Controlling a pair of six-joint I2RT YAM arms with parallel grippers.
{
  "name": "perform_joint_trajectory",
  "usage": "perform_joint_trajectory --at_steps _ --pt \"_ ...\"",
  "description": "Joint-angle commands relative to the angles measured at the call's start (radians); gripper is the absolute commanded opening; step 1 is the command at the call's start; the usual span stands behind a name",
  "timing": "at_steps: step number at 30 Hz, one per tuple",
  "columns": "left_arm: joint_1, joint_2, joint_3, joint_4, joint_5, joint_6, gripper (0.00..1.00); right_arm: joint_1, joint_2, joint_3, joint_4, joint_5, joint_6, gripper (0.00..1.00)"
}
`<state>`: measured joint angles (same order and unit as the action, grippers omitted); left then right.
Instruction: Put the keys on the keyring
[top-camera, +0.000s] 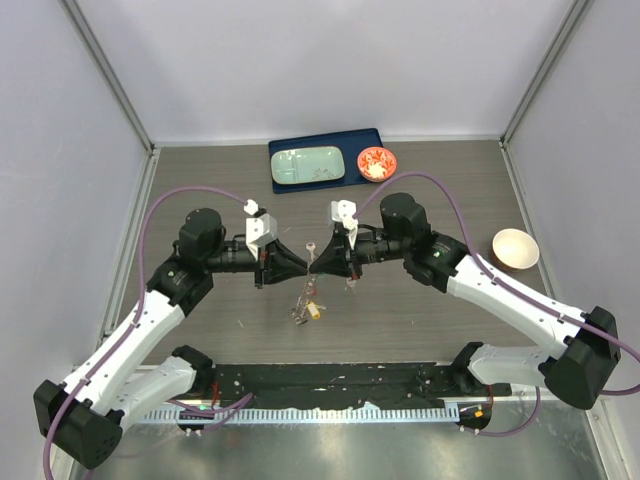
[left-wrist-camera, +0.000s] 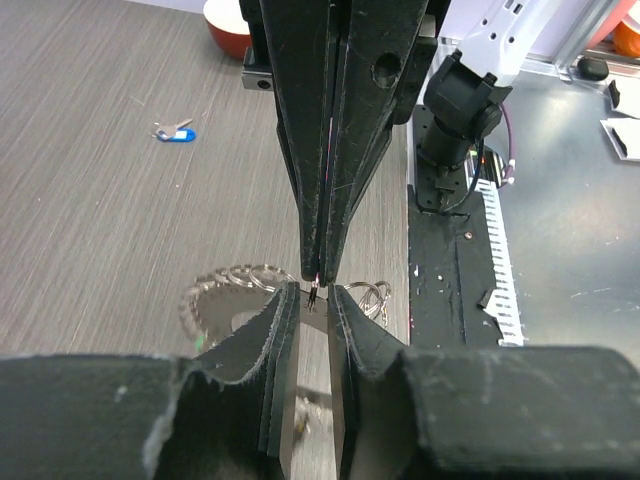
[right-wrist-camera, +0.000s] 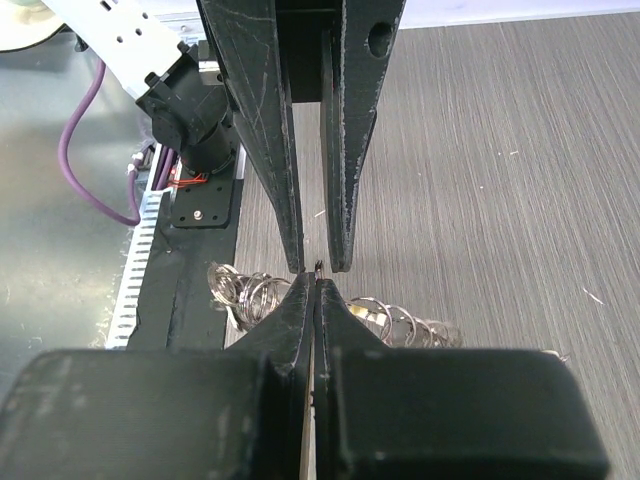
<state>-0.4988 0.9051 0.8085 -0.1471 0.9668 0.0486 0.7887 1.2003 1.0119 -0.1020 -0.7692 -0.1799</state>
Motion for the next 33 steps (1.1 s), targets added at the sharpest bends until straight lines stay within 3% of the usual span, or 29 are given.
perform_joint_trajectory --at_steps 1,24,30,33 --pt "-0.006 -0.009 -0.005 0.009 0.003 0.033 0.2 0.006 -0.01 0.056 0.061 -0.019 -0.009 0.01" --pt "-0.02 0.005 -0.003 -0.039 0.042 0.056 0.16 0.011 -0.024 0.053 0.078 -0.024 -0.012 0.01" --pt "-0.024 0.006 0.001 -0.039 0.041 0.057 0.09 0.012 -0.019 0.054 0.09 -0.036 -0.004 0.01" --pt "-0.026 0.005 0.0 -0.04 0.041 0.057 0.0 0.014 -0.018 0.053 0.094 -0.038 -0.003 0.01"
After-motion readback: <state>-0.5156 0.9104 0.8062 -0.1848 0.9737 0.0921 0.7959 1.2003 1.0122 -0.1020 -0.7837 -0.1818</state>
